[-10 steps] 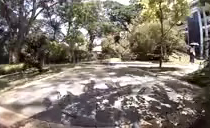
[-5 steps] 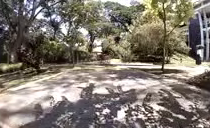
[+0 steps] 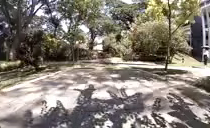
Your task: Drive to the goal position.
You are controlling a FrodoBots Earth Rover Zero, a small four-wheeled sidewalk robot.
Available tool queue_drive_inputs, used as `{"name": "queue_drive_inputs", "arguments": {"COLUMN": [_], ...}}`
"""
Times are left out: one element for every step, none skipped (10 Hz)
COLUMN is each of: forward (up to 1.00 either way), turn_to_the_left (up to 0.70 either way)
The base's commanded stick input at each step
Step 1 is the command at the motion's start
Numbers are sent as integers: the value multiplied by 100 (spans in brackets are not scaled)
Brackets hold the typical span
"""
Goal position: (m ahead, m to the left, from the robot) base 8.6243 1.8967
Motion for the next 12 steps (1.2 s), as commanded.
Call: {"name": "queue_drive_inputs", "arguments": {"forward": [50,50,50,50,50,50,50,50,50,50,50,50], "turn_to_the_left": [-50,-50,-50,-50,-50,-50,-50,-50,-50,-50,-50,-50]}}
